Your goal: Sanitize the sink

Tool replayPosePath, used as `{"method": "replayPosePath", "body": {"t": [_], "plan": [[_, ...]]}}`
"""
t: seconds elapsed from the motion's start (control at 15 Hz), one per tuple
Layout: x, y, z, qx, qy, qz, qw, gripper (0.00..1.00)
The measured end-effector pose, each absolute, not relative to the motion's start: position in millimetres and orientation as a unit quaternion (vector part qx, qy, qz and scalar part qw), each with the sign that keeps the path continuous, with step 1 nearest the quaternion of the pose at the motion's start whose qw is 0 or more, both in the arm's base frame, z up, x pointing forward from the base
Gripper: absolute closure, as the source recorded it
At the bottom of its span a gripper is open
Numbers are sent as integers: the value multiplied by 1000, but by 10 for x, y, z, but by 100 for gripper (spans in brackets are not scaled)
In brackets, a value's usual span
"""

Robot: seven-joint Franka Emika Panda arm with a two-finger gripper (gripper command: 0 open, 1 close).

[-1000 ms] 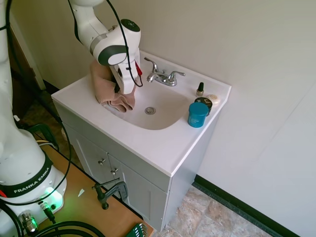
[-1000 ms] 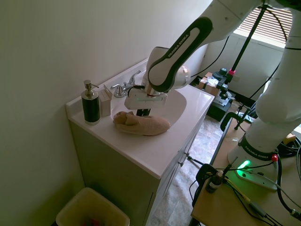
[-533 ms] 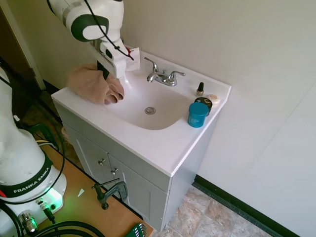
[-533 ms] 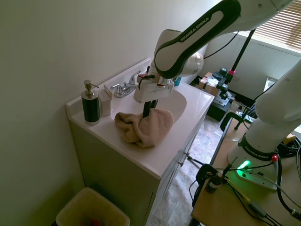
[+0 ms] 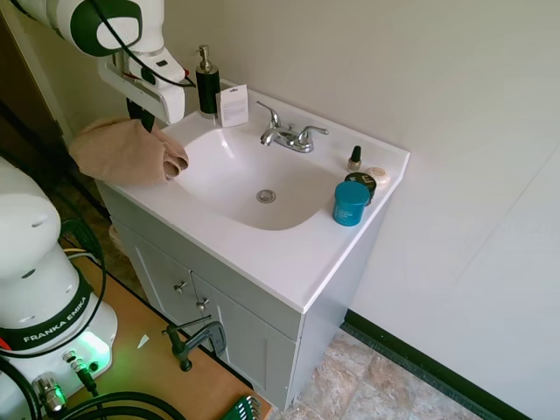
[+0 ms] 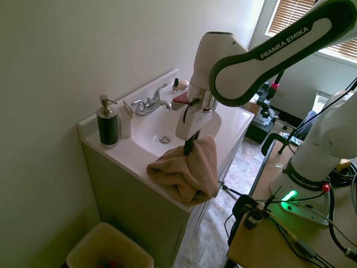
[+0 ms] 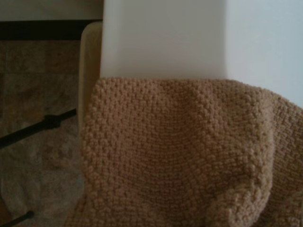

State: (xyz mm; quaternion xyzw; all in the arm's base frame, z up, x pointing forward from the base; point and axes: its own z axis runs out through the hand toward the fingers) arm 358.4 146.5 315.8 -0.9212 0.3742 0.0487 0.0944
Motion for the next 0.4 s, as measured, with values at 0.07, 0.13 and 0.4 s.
{"method": "replayPosePath", "body": {"t": [0.07, 0.13, 0.4], "plan": [[3591, 1458, 3172, -921, 374, 49, 96, 0], [3591, 1466, 3182, -921, 373, 49, 97, 0], [3763, 1346, 3434, -928, 359, 6, 97, 0]]}}
